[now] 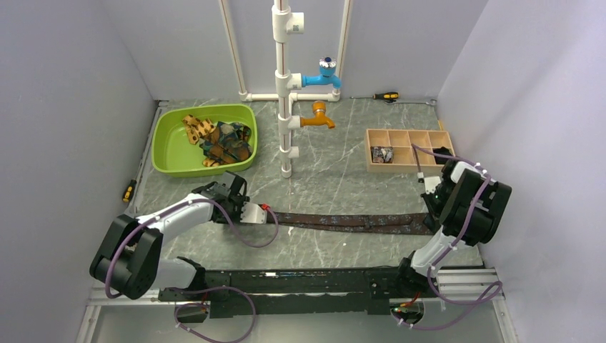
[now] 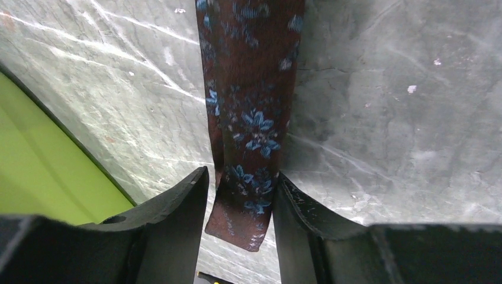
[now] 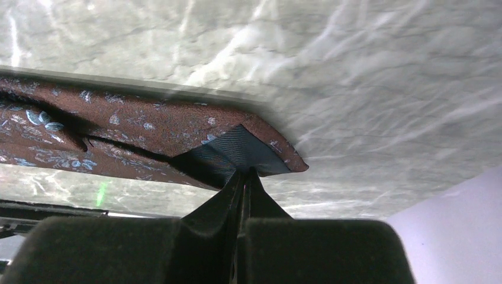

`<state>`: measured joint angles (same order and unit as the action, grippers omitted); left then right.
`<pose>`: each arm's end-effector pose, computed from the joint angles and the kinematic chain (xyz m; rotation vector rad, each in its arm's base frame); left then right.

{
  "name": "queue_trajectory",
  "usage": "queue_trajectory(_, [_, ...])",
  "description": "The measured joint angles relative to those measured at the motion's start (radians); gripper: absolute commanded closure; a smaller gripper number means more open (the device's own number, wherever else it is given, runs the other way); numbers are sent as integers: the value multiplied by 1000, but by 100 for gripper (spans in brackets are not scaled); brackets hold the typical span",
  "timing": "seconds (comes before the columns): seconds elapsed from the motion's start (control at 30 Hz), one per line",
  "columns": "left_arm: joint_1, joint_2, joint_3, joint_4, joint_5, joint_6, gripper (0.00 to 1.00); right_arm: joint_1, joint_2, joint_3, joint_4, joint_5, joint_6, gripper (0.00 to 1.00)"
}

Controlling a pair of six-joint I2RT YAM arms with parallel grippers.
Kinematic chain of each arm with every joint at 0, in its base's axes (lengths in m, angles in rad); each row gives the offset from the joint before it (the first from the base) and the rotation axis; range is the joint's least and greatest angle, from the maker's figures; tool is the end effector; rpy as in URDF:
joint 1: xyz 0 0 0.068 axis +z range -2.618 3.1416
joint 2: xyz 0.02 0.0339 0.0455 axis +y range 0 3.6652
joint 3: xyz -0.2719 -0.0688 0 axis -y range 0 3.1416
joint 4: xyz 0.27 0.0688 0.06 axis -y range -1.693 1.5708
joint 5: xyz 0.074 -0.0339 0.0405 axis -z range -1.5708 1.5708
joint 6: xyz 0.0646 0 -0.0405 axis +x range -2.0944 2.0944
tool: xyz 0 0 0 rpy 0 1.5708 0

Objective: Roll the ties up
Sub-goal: Flatten out the tie at the center of the board, then roll the tie at the center of the board.

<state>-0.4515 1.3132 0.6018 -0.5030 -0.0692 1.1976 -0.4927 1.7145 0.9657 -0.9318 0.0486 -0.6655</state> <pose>0.2203 -0.1019 0.1158 2.0599 1.9286 0.2762 0.2473 -0.1363 0.1051 0.2649 -3.0114 -0.0294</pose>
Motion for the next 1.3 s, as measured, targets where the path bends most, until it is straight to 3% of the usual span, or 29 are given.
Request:
queue_trajectory(0.1, [2,9,12,-4,-3,-3,30,-20,18,31,12,7,-6,100])
queue_trajectory(0.2, [10,11,42,-35,19,-25,2,-57,41,76,41,14,-22,100])
queue_trajectory(0.4, [12,-26,148,-166,152,-119,1,-173,98,199,79,31,-88,100])
queue_trajectory(0.53, [12,-49,248,-169,217,-198,1,-235,102,279,57,40,-135,100])
queue_trajectory(0.87, [13,-95,257,-147,263,-335,1,-229,7,391,-169,-76,-198,100])
queue_trajectory(1.03, [25,-120,262,-133,327,-447,0,-94,-93,329,-248,-183,-171,100])
queue_trajectory(1.3, [76,-209,293,-82,411,-704,1,301,-126,206,-270,-354,-5,100])
